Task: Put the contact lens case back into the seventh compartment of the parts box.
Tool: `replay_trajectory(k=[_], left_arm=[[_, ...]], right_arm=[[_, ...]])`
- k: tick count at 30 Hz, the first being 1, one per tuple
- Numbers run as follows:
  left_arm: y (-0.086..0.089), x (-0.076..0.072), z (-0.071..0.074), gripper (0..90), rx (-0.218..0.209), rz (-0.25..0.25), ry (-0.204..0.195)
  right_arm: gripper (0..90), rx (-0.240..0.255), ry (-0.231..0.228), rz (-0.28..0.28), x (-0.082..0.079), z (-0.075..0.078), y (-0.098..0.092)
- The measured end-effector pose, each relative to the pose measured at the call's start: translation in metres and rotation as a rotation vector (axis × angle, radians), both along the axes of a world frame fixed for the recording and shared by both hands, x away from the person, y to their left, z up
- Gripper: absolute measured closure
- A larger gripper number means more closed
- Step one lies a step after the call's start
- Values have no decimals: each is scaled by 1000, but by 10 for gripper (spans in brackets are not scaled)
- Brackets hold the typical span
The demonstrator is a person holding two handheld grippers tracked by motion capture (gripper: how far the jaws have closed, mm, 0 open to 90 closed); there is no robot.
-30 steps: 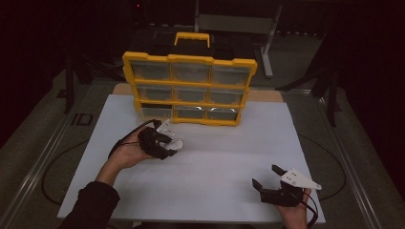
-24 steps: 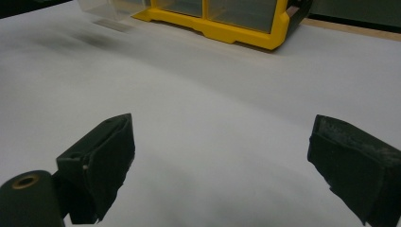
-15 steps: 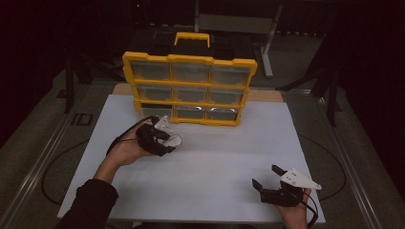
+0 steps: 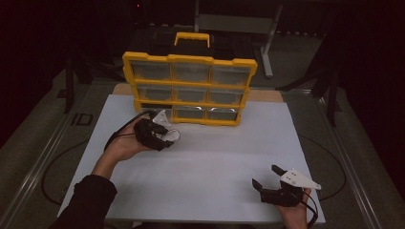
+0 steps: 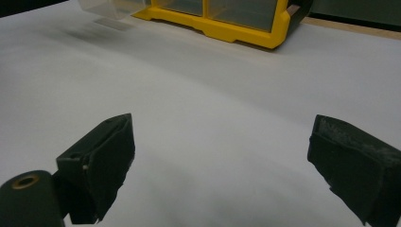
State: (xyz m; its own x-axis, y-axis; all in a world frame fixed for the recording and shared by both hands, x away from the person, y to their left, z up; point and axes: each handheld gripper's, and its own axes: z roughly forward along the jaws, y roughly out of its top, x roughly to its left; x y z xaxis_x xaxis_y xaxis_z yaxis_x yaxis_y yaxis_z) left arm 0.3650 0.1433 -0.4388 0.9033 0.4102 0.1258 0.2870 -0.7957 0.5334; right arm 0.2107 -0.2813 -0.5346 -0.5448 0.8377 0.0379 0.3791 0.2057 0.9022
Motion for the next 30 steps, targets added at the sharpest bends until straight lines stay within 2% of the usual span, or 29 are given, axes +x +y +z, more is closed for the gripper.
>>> replay_trajectory(k=[12, 19, 23, 30], left_arm=[[13, 13, 8, 495, 5, 56, -8], [20, 21, 10, 495, 4, 112, -18], [25, 27, 10, 495, -7, 138, -8], [29, 34, 12, 495, 0, 169, -3]], right_arm=[[83, -3, 1, 3, 0, 0, 1], [83, -3, 2, 2, 0, 0, 1], [83, -3, 1, 2, 0, 0, 0], [83, -3, 1, 2, 0, 0, 0]])
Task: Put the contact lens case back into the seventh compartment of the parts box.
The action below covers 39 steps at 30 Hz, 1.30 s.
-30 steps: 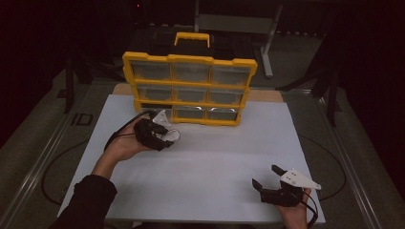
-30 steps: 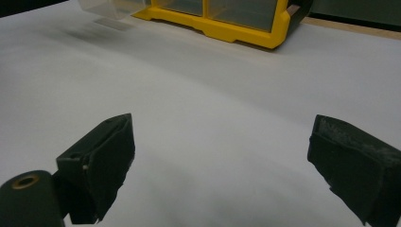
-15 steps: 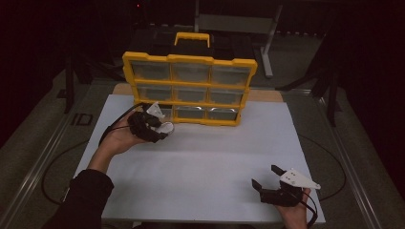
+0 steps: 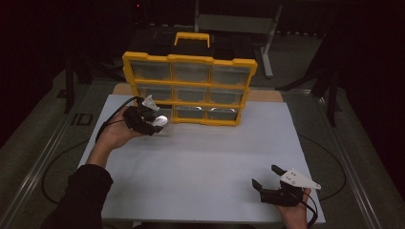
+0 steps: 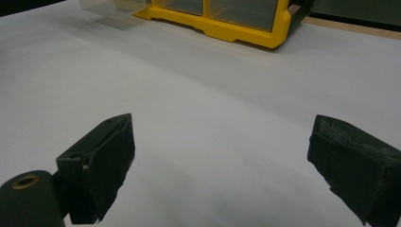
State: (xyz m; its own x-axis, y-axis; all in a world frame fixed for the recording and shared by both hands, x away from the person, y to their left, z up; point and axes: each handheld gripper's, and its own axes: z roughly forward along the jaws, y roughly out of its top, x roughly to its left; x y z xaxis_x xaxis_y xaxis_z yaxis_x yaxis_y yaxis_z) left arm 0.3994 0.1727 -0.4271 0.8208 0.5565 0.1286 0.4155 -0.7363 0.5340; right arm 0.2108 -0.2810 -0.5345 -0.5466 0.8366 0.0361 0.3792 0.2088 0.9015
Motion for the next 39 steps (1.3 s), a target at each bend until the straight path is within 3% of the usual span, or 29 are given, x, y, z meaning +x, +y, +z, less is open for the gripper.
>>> replay_trajectory(k=[5, 22, 35, 36, 39], left_arm=[[1, 4, 1, 495, 8, 21, 1], [11, 23, -3, 495, 38, 181, -17], [14, 30, -9, 487, 44, 255, -19], [14, 31, -9, 462, 33, 266, -18], [14, 30, -9, 229, 33, 291, -28]], right_arm=[[83, -1, -1, 1, 0, 0, 0], [83, 1, -1, 0, 0, 0, 0], [83, 2, -4, -1, 0, 1, -1], [83, 3, -4, -2, 0, 1, -1], [83, 5, -4, -2, -1, 1, -1]])
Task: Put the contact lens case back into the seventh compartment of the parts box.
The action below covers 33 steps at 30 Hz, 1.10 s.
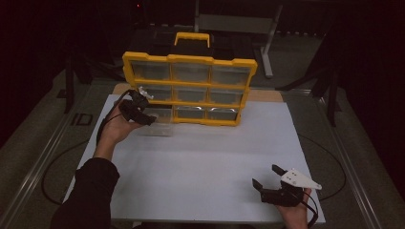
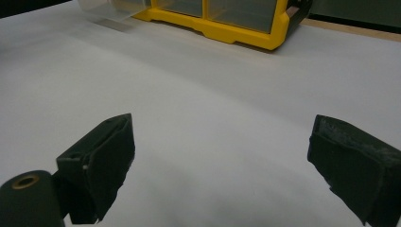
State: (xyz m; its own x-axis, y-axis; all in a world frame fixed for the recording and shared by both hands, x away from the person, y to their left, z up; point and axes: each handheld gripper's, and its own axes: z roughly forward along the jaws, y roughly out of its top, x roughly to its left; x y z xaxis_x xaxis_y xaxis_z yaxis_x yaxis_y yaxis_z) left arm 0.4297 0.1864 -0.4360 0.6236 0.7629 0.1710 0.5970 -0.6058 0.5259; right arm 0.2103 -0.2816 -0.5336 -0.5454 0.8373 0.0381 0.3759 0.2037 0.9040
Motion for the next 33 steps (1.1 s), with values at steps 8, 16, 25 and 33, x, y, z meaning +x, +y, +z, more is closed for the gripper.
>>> replay_trajectory(k=[8, 16, 25, 33], left_arm=[[5, -16, 5, 9, -80, 9, -31], [16, -46, 0, 2, -191, -9, -101], [32, -84, -20, 1, -272, -9, -185], [54, -127, -46, 2, -373, 51, -273]], right_arm=[[83, -1, -1, 1, 0, 0, 0], [83, -1, -3, -1, 0, 0, 1], [83, -2, -5, 1, 0, 0, 1], [82, -1, -3, 3, -1, 0, 2]])
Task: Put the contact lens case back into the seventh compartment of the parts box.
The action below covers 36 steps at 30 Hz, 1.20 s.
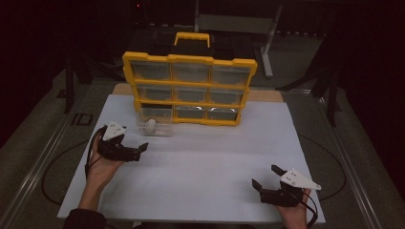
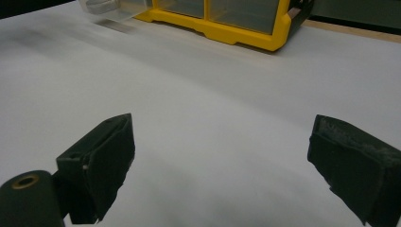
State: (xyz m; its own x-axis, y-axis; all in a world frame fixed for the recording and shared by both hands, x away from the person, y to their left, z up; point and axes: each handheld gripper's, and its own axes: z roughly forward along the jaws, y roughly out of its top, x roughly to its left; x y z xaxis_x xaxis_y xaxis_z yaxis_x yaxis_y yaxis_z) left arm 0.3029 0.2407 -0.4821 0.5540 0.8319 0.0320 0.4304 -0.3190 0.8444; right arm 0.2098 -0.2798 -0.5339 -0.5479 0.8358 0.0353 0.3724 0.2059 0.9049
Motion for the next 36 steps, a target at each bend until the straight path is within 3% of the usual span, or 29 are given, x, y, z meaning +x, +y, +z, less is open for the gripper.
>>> replay_trajectory(k=[4, 12, 22, 29, 36], left_arm=[[6, -20, -18, 2, -43, 38, -25], [17, -42, -31, 2, -113, 54, -72], [29, -60, -33, 2, -143, 64, -134], [35, -67, -31, 2, -124, 79, -195], [37, -68, -32, 2, -126, 91, -207]], right_arm=[[83, 12, -3, 6, 0, 0, 1], [83, 18, -6, 7, 0, 1, 1], [83, 40, -32, 28, -1, 4, 1], [82, 37, -41, 37, -1, 4, 3], [83, 44, -62, 25, -2, 6, 3]])
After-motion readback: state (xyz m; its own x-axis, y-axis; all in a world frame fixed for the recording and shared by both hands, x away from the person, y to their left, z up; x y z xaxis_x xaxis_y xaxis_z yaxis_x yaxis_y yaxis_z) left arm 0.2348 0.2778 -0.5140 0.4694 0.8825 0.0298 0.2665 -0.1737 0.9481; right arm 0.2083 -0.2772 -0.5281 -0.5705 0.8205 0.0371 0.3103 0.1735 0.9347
